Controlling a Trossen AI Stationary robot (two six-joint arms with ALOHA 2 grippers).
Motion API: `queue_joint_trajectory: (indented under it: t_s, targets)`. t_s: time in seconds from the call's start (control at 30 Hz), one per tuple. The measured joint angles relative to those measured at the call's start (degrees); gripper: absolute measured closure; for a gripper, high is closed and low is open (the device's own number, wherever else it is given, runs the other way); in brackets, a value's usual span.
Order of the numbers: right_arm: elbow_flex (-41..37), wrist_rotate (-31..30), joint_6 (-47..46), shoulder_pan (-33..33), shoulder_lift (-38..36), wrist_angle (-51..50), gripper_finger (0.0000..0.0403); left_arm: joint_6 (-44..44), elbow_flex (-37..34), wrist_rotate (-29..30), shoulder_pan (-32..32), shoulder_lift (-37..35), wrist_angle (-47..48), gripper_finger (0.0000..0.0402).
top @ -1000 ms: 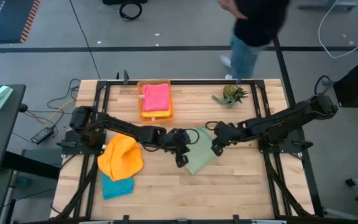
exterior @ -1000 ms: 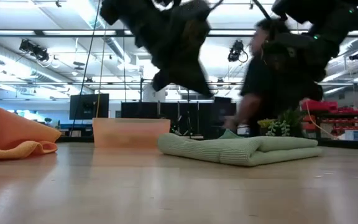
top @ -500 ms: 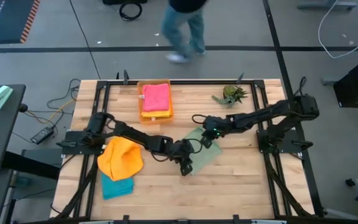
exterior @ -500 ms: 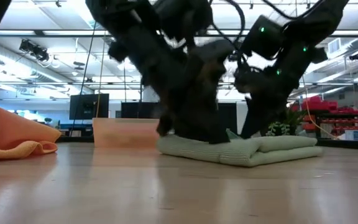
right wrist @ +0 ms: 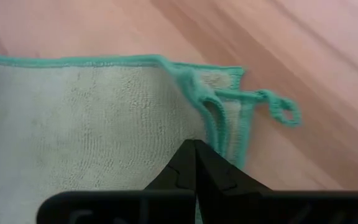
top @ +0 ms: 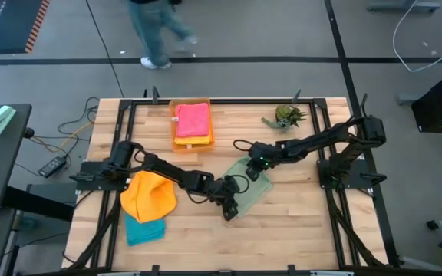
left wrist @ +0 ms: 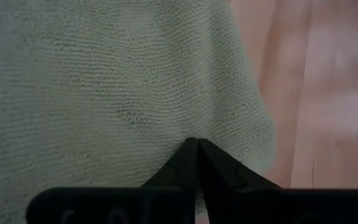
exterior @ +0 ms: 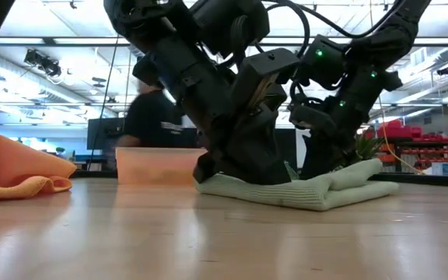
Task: Fold microfiber towels
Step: Fold the green microfiber cloth
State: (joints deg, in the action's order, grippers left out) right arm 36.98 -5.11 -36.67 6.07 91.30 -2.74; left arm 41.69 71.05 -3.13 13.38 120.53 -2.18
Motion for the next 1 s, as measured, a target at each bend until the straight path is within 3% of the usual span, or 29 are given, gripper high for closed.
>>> queue_joint_trajectory:
  t_s: [0.17,0.33,0.47,0.6,0.7,0.83,1.0]
  targets:
    - [-0.2,0.0,-0.5,1.2,-2.6,-1.5,0.04,-0.1,-0.1,-1.2,-0.2,-1.0,1.8,0.039]
    - [-0.2,1.4,-0.4,1.9,-8.9,-3.8,0.04,-4.9,-0.4,-1.4,-0.6,-6.4,9.8,0.0377]
    - [-0.1,1.3,-0.6,2.2,-13.4,-4.8,0.04,-9.5,-0.3,5.0,-1.0,-12.4,16.7,0.0356]
    - [-0.1,3.3,-1.5,1.1,-14.2,-3.7,0.04,-12.1,-0.2,15.2,-1.1,-18.1,19.0,0.0348]
    - [-0.1,4.1,-1.7,-0.7,-11.9,-1.8,0.04,-11.1,-1.7,16.8,-1.9,-18.9,21.0,0.0359]
    - [-0.1,4.3,-2.0,-2.9,-8.4,2.2,0.04,-6.3,-9.2,13.1,-3.0,-18.8,15.6,0.0391]
    - [0.0,4.3,-2.4,-4.4,-5.8,4.9,0.04,1.4,-20.3,7.3,-2.9,-18.8,-0.5,0.0387]
